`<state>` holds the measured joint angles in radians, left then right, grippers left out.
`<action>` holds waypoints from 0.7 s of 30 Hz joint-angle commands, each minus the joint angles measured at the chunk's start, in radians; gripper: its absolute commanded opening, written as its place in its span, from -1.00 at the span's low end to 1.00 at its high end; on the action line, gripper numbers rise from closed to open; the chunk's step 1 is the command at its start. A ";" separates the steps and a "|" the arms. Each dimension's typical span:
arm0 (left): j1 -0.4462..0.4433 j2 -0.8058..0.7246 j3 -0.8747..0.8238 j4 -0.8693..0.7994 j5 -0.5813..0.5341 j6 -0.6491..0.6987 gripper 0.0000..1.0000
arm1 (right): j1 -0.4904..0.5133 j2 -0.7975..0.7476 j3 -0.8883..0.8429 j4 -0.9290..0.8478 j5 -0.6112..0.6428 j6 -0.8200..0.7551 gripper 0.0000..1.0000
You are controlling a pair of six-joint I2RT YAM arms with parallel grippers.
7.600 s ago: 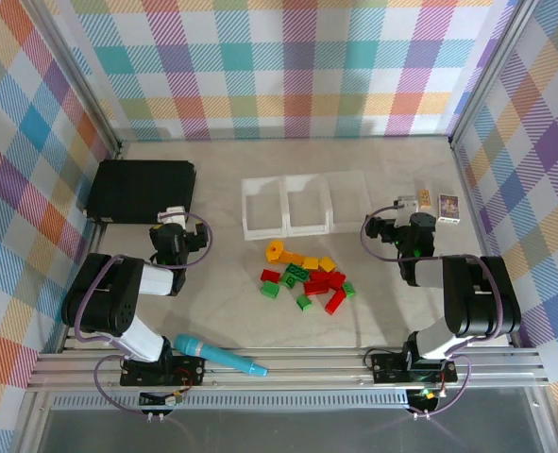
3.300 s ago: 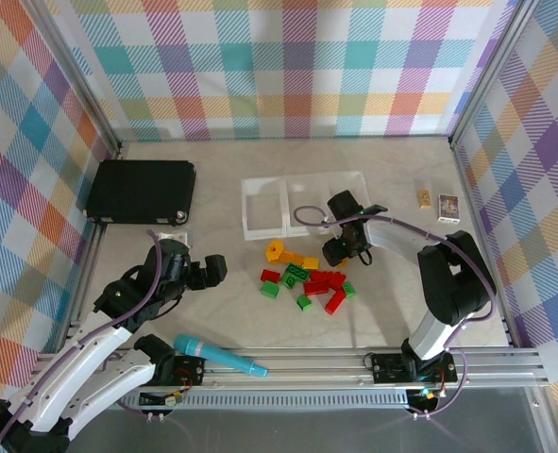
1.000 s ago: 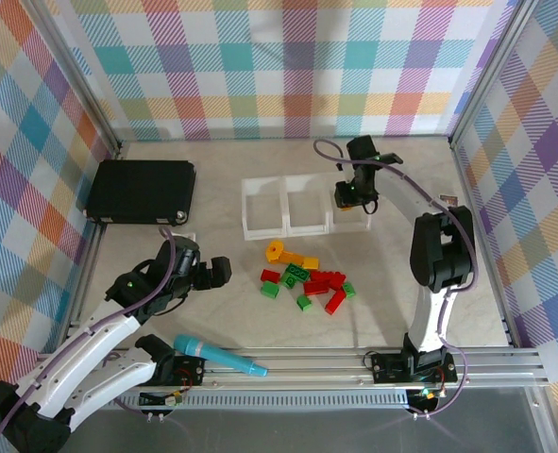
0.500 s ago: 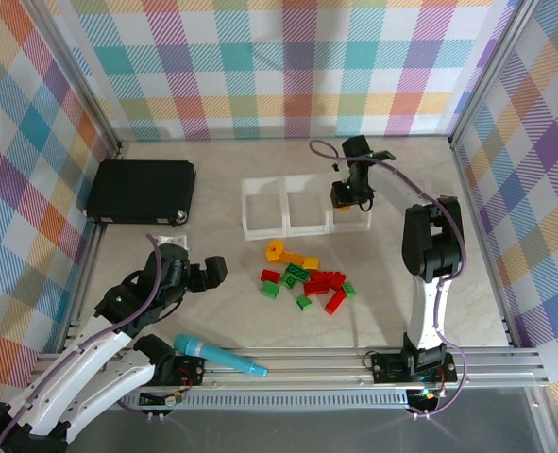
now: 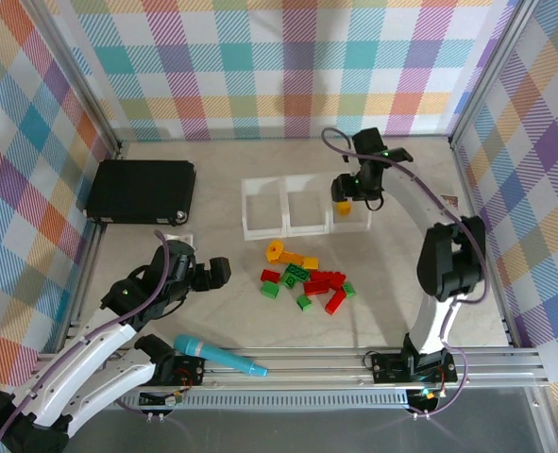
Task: Sort the legos into containers by color
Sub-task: Place the lego in the container, then pick up the lego from the center of the table.
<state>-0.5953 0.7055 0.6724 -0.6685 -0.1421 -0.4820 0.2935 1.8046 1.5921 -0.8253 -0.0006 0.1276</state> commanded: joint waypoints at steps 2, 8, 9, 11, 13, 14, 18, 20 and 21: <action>-0.012 0.004 0.025 -0.014 0.040 0.009 0.99 | -0.007 -0.161 -0.109 -0.016 -0.077 0.135 0.28; -0.012 0.025 0.027 -0.022 0.041 0.006 0.99 | 0.008 -0.371 -0.313 0.024 -0.135 0.340 0.44; -0.011 0.029 0.027 -0.022 0.043 0.006 0.99 | 0.016 -0.394 -0.343 0.029 -0.138 0.370 0.44; -0.012 0.035 0.027 -0.019 0.047 0.006 0.99 | 0.048 -0.444 -0.409 0.045 -0.133 0.444 0.46; -0.012 0.039 0.025 -0.017 0.048 0.006 0.99 | 0.095 -0.471 -0.463 0.066 -0.125 0.497 0.48; -0.012 0.041 0.023 -0.017 0.046 0.006 0.99 | 0.127 -0.478 -0.486 0.081 -0.118 0.518 0.49; -0.012 0.051 0.024 -0.022 0.036 0.004 0.99 | 0.220 -0.452 -0.538 0.123 -0.090 0.584 0.51; -0.012 0.058 0.027 -0.024 0.042 0.004 0.99 | 0.254 -0.411 -0.542 0.132 -0.057 0.608 0.53; -0.012 0.060 0.028 -0.025 0.044 0.004 0.99 | 0.265 -0.391 -0.540 0.136 -0.048 0.618 0.54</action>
<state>-0.5953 0.7605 0.6724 -0.6788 -0.1123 -0.4820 0.5369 1.3712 1.0561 -0.7341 -0.0875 0.6632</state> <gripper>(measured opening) 0.996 0.766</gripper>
